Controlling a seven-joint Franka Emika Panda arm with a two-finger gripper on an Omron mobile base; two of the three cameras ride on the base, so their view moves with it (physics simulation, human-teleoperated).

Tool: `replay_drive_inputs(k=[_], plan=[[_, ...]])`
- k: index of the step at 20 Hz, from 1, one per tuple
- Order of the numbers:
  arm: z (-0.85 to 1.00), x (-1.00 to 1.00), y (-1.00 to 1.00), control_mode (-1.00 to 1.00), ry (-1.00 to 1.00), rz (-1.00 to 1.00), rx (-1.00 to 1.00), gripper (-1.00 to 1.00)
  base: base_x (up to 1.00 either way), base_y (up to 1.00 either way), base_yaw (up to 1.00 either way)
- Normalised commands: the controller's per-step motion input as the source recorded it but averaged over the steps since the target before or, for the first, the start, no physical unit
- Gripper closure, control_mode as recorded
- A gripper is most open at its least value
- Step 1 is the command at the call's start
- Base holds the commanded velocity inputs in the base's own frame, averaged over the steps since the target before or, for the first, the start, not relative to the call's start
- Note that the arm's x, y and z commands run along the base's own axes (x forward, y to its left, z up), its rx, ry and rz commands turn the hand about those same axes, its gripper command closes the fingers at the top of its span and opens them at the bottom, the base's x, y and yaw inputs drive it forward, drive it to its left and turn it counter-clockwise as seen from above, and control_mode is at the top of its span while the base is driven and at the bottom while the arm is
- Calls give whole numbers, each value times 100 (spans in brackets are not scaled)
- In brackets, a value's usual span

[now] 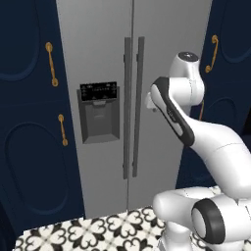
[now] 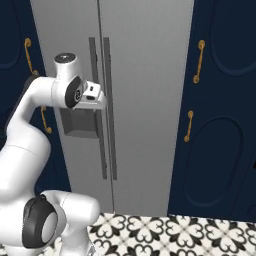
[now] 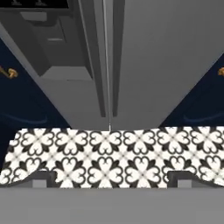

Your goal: Take the strawberry from the fridge and place it on top of the pancake, located on the dining counter.

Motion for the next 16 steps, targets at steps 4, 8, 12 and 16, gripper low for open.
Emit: replay_drive_inputs(k=[4,8,12,16], plan=[[0,93,0,-100,-46,0,0,-100,0,0,0],[1,72,0,-100,-27,0,0,-100,0,0,0],[8,48,0,-100,-13,0,0,-100,0,0,0],[0,73,-4,-100,2,0,3,-100,0,0,0]])
